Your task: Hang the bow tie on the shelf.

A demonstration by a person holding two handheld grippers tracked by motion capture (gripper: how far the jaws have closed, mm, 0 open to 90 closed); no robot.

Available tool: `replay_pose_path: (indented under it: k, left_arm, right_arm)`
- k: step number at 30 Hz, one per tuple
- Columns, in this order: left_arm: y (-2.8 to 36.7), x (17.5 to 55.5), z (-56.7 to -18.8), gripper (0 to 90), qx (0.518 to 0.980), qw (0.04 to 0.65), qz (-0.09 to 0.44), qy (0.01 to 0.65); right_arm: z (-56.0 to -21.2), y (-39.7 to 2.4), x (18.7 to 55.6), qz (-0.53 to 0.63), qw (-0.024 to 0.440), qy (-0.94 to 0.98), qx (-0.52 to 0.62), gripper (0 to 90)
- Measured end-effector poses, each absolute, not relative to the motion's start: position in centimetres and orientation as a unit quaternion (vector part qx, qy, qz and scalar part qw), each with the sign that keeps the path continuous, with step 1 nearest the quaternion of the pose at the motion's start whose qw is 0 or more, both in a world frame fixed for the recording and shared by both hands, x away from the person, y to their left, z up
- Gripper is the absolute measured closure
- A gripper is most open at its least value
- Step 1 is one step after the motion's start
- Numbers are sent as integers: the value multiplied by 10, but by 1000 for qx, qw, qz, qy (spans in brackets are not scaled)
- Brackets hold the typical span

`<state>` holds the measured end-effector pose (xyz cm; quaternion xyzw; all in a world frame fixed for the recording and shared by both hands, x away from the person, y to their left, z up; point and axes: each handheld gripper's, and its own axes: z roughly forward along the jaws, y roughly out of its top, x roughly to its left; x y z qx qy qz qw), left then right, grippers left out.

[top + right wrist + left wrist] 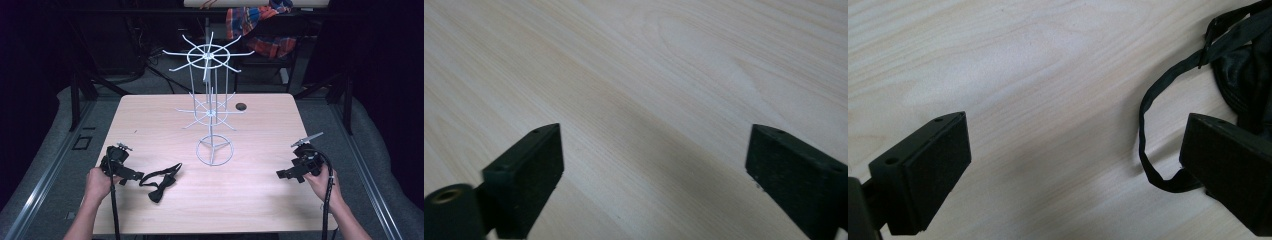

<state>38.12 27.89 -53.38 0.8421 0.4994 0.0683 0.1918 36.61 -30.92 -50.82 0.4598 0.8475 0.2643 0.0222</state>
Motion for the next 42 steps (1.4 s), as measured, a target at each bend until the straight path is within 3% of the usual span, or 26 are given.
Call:
replay_pose_path:
  k: [18,40,42]
  left_arm:
    - [269,379,-523,0,827,207,68,518]
    - [231,383,-526,4,851,221,62,473]
    - [229,384,-527,52,853,224,56,467]
  right_arm:
    - [-503,-309,362,241,51,851,464,143]
    - [-506,-307,364,243,30,852,463,149]
    - [-505,-307,363,243,30,851,464,150]
